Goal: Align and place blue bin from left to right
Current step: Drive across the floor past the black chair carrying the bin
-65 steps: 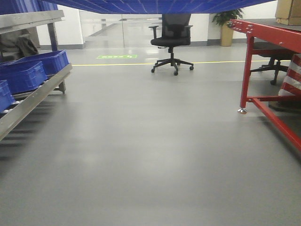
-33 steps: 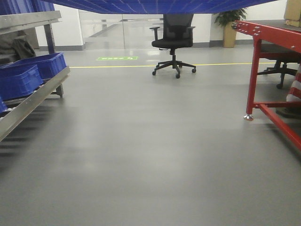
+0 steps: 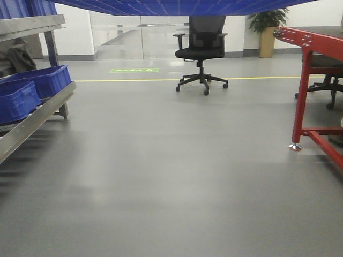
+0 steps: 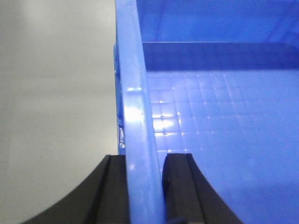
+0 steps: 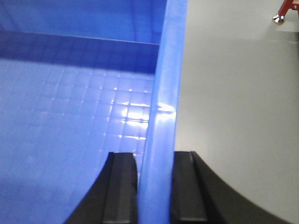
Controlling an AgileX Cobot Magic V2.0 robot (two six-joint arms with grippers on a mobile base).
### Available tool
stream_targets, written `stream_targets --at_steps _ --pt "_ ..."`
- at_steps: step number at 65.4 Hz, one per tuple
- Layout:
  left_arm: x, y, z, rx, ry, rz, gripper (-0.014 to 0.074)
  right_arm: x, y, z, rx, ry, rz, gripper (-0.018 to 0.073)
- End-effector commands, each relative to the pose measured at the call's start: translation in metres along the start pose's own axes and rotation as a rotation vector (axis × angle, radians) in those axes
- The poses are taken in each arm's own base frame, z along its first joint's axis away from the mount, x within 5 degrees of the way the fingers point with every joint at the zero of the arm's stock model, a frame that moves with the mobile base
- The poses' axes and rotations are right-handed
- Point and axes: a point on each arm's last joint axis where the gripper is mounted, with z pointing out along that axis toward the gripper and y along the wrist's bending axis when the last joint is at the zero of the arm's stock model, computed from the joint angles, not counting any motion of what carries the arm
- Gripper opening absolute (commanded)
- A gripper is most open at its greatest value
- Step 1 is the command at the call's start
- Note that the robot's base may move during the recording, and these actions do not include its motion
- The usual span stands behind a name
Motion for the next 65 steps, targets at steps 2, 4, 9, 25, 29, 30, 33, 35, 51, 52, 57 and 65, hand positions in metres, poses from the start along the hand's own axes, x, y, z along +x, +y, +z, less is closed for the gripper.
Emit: stream_targets --at_steps 2,4,9,25,29,30,33,35,51,52,57,65 --pt "-0.0118 0.0037 -0.0179 -0.001 -0.127 0.015 -0.0008 -0.0088 -0.0025 -0.0159 0.011 -0.113 -0.032 -0.0079" --pt "-0.0118 0.0037 -0.0179 -0.001 -0.127 0.015 -0.0008 -0.0088 -0.0025 -0.0159 0.011 -0.113 -0.032 -0.0079" --pt "-0.0118 0.0037 -0.0179 -0.001 -0.127 0.015 -0.0008 -0.0088 -0.0025 -0.0159 0.011 -0.113 -0.032 -0.0079" --pt "-0.0118 0.0037 -0.0179 -0.001 -0.127 0.015 -0.0008 -0.0088 -0.0025 -0.0159 0.011 -0.113 -0.032 -0.0079" --pt "-0.0118 0.0037 -0.0179 -0.001 -0.127 0.015 -0.0008 -0.0088 -0.0025 -0.0159 0.011 -0.113 -0.032 -0.0079" --pt "-0.0118 0.0037 -0.0179 -0.001 -0.127 0.015 -0.0008 -0.0088 -0.0025 -0.0159 0.011 -0.113 -0.032 -0.0079" --pt "-0.0118 0.0037 -0.0179 -0.001 -0.127 0.015 -0.0008 -0.0088 -0.0025 -0.0159 0.011 -0.113 -0.032 -0.0079" --pt "-0.0119 0.0039 -0.0179 -0.003 -0.128 0.015 -0.0008 -0.0088 -0.0025 -0.0159 0.011 -0.113 -0.032 -0.0079" --pt "-0.0119 0.0039 -0.0179 -0.003 -0.128 0.015 -0.0008 -0.0088 -0.0025 -0.0159 0.011 -0.113 -0.032 -0.0079" --pt "-0.0119 0.0039 -0.0179 -0.003 -0.128 0.015 -0.0008 -0.0088 -0.0025 -0.0159 0.011 -0.113 -0.032 -0.0079" --pt "-0.0119 0.0039 -0.0179 -0.003 -0.128 0.015 -0.0008 -0.0088 -0.0025 -0.0159 0.011 -0.113 -0.032 -0.0079" --pt "-0.0119 0.0039 -0.0179 -0.003 -0.128 0.015 -0.0008 -0.0088 -0.0025 -0.0159 0.011 -0.113 -0.032 -0.0079"
